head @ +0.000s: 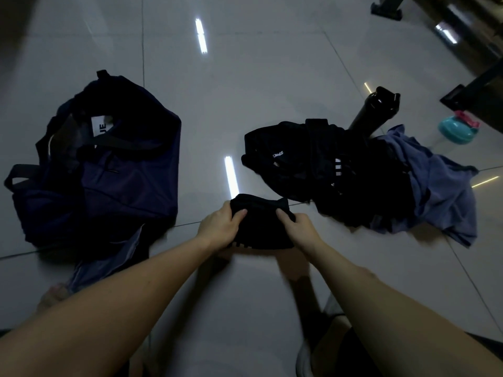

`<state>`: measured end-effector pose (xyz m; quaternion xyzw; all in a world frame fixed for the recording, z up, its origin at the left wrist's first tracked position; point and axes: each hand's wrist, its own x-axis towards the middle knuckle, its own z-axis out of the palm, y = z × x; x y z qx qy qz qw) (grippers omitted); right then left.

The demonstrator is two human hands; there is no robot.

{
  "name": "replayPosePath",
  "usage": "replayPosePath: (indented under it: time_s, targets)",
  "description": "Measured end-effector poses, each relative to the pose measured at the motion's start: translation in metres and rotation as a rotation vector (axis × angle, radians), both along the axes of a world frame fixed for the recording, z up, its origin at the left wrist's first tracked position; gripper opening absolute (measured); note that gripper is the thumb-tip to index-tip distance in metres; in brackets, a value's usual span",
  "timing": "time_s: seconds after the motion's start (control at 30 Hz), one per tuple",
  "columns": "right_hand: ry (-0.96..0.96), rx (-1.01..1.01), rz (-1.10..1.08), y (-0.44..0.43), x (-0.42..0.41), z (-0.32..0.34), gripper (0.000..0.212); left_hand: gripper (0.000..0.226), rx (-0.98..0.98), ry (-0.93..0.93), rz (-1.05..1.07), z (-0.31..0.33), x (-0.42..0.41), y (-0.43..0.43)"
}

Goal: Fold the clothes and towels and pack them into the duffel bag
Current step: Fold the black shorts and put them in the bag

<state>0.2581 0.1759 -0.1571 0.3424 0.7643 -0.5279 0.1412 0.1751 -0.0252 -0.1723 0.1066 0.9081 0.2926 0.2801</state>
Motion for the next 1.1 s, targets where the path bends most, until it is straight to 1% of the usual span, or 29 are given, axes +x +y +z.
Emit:
replayPosePath:
  time_s: [0.03, 0.13, 0.27, 0.3, 0.33, 0.37, 0.4, 0.43, 0.47, 0.5, 0.53, 0.57, 0.6, 0.63, 0.67, 0.7, 0.77, 0.8, 0.83, 0.87, 0.9, 0.93, 0.97, 1.0, 1.03, 1.1]
  targets:
    - [-0.021, 0.046, -0.023, 0.0, -0.001, -0.005, 0.058, 0.056, -0.03, 0.01, -0.013, -0.001, -0.002, 0.003]
    - [-0.093, 0.147, -0.041, 0.0, -0.01, -0.011, 0.057, 0.06, -0.07, 0.014, -0.02, -0.007, -0.011, 0.008]
    - [-0.208, 0.227, -0.018, 0.001, -0.025, -0.019, 0.059, 0.069, -0.112, -0.158, 0.061, -0.018, -0.029, 0.014]
    - [-0.237, 0.236, -0.018, 0.001, -0.027, -0.021, 0.06, 0.07, -0.127, -0.177, 0.099, -0.018, -0.031, 0.016]
    - [-0.256, 0.251, -0.017, 0.001, -0.03, -0.023, 0.06, 0.069, -0.153, -0.151, 0.134, -0.017, -0.031, 0.017]
    - [-0.275, 0.267, -0.01, 0.001, -0.031, -0.023, 0.06, 0.064, -0.176, -0.07, 0.16, -0.015, -0.029, 0.017]
    - [-0.288, 0.291, 0.001, 0.001, -0.033, -0.025, 0.059, 0.054, -0.173, 0.085, 0.161, -0.012, -0.025, 0.015]
    - [-0.307, 0.312, 0.008, 0.0, -0.035, -0.025, 0.058, 0.042, -0.125, 0.306, 0.113, -0.008, -0.02, 0.013]
    - [-0.321, 0.332, 0.011, 0.001, -0.037, -0.028, 0.058, 0.034, -0.039, 0.529, -0.003, -0.005, -0.015, 0.012]
    - [-0.338, 0.338, 0.011, 0.002, -0.039, -0.03, 0.057, 0.033, 0.041, 0.69, -0.171, -0.002, -0.009, 0.012]
    - [-0.342, 0.338, 0.016, 0.004, -0.042, -0.033, 0.057, 0.037, 0.085, 0.77, -0.351, -0.006, -0.003, 0.013]
    - [-0.353, 0.323, 0.018, 0.005, -0.044, -0.032, 0.058, 0.043, 0.082, 0.788, -0.488, -0.013, 0.002, 0.014]
    - [-0.361, 0.305, 0.02, 0.006, -0.046, -0.034, 0.058, 0.048, 0.033, 0.757, -0.55, -0.021, 0.007, 0.015]
    - [-0.377, 0.304, 0.036, 0.007, -0.046, -0.033, 0.059, 0.053, -0.034, 0.703, -0.56, -0.027, 0.011, 0.016]
    - [-0.382, 0.347, 0.089, 0.008, -0.046, -0.03, 0.058, 0.056, -0.096, 0.657, -0.557, -0.032, 0.011, 0.016]
    - [-0.379, 0.461, 0.178, 0.01, -0.046, -0.024, 0.056, 0.058, -0.14, 0.624, -0.565, -0.035, 0.01, 0.016]
    - [-0.3, 0.842, 0.347, 0.011, -0.045, -0.007, 0.044, 0.062, -0.193, 0.588, -0.619, -0.036, 0.003, 0.017]
    - [-0.209, 0.994, 0.388, 0.012, -0.048, 0.003, 0.037, 0.064, -0.218, 0.573, -0.652, -0.036, -0.002, 0.019]
    - [-0.088, 1.075, 0.42, 0.01, -0.051, 0.009, 0.034, 0.067, -0.237, 0.559, -0.672, -0.035, -0.007, 0.02]
    - [0.044, 1.088, 0.462, 0.008, -0.055, 0.013, 0.037, 0.069, -0.243, 0.544, -0.677, -0.035, -0.01, 0.021]
    - [0.133, 1.026, 0.542, 0.006, -0.058, 0.012, 0.043, 0.072, -0.239, 0.525, -0.675, -0.035, -0.011, 0.022]
    - [0.174, 0.91, 0.652, 0.003, -0.058, 0.01, 0.05, 0.074, -0.234, 0.509, -0.671, -0.035, -0.011, 0.021]
    - [0.167, 0.797, 0.755, 0.0, -0.053, 0.003, 0.054, 0.076, -0.234, 0.491, -0.662, -0.035, -0.011, 0.02]
    - [0.119, 0.724, 0.829, -0.004, -0.044, -0.005, 0.058, 0.078, -0.231, 0.47, -0.643, -0.034, -0.011, 0.019]
    - [0.079, 0.703, 0.872, -0.005, -0.035, -0.012, 0.063, 0.08, -0.227, 0.451, -0.623, -0.034, -0.012, 0.018]
    - [0.055, 0.733, 0.882, -0.005, -0.022, -0.022, 0.068, 0.083, -0.236, 0.434, -0.608, -0.031, -0.012, 0.017]
